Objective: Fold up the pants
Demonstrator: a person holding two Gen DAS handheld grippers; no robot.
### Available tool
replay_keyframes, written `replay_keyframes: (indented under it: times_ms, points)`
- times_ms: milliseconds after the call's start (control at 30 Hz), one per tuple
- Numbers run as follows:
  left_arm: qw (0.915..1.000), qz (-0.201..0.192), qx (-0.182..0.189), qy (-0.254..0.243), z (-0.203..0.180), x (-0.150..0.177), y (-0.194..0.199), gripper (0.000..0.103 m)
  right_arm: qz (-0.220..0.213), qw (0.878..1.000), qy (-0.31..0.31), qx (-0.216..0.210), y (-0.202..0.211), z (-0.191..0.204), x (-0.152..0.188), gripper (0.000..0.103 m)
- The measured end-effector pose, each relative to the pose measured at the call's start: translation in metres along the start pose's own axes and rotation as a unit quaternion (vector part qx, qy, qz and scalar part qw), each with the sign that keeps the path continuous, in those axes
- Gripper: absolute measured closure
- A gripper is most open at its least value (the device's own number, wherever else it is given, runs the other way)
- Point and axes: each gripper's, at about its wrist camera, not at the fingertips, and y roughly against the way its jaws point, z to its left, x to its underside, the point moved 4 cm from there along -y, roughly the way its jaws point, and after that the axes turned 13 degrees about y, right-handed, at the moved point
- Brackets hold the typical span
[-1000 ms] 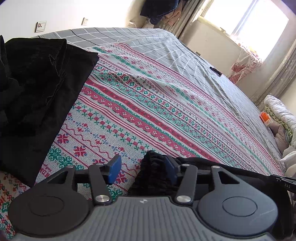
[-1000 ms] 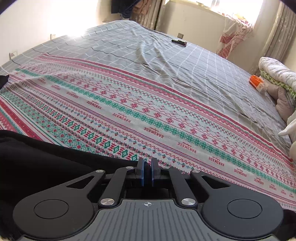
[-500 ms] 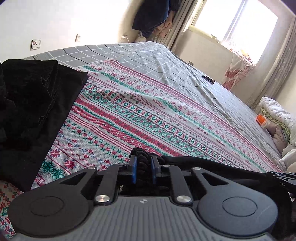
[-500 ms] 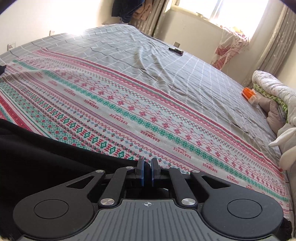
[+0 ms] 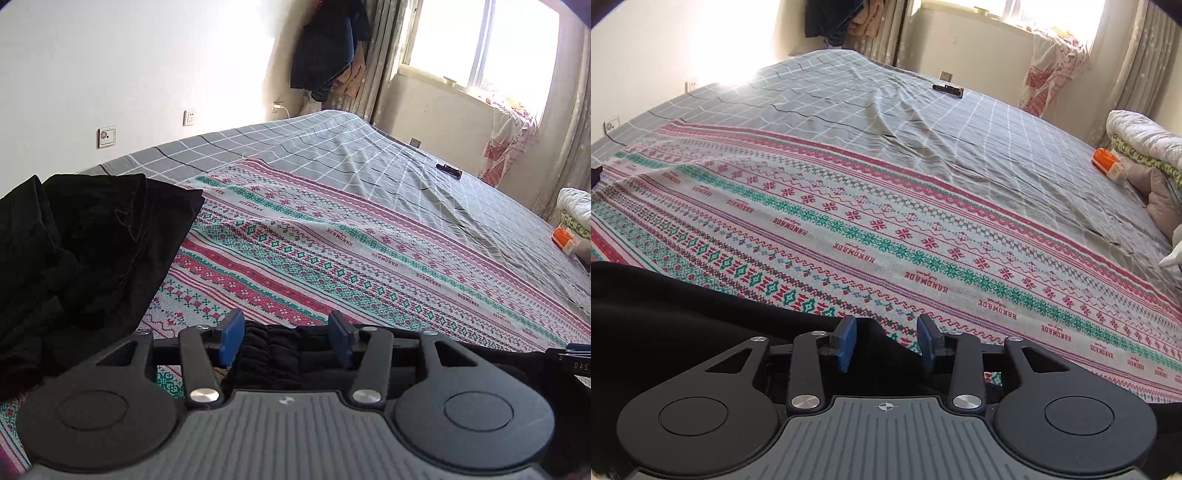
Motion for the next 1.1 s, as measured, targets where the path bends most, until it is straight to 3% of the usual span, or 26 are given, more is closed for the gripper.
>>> replay_keyframes:
  times_ms: [67,167,367,500,700,833,933,1100]
  points:
    - [0.9996,0.008,0.022,-0.013,-0.019,0.007,0.011,0.012,-0.005,1.0,0.005,0.011,0.013,-0.017,0.006,0.045]
    - [0.9967,0.035,0.065,-0.036,-0.05,0.029,0.023,0.007,-0.004,1.0,-0.006,0.028,0.031,-0.052,0.021,0.04]
    - [0.9789,0.094,0.151,-0.101,-0.114,0.098,0.044,0.0,0.016,0.997,-0.037,0.073,0.055,-0.128,0.069,0.034]
    - [0.9677,0.099,0.174,-0.154,-0.159,0.139,0.055,0.0,0.03,0.992,-0.072,0.095,0.068,-0.178,0.11,0.029]
    - [0.9507,0.11,0.214,-0.196,-0.221,0.186,0.062,0.0,0.056,0.982,-0.118,0.133,0.077,-0.243,0.17,0.022]
    - [0.9437,0.123,0.225,-0.209,-0.253,0.212,0.051,0.0,0.076,0.971,-0.168,0.151,0.074,-0.285,0.21,0.021]
    - [0.9341,0.141,0.231,-0.233,-0.274,0.23,0.039,0.0,0.081,0.961,-0.214,0.152,0.069,-0.312,0.234,0.021]
    - [0.9291,0.147,0.257,-0.221,-0.283,0.248,0.02,0.0,0.078,0.95,-0.271,0.132,0.048,-0.342,0.26,0.021]
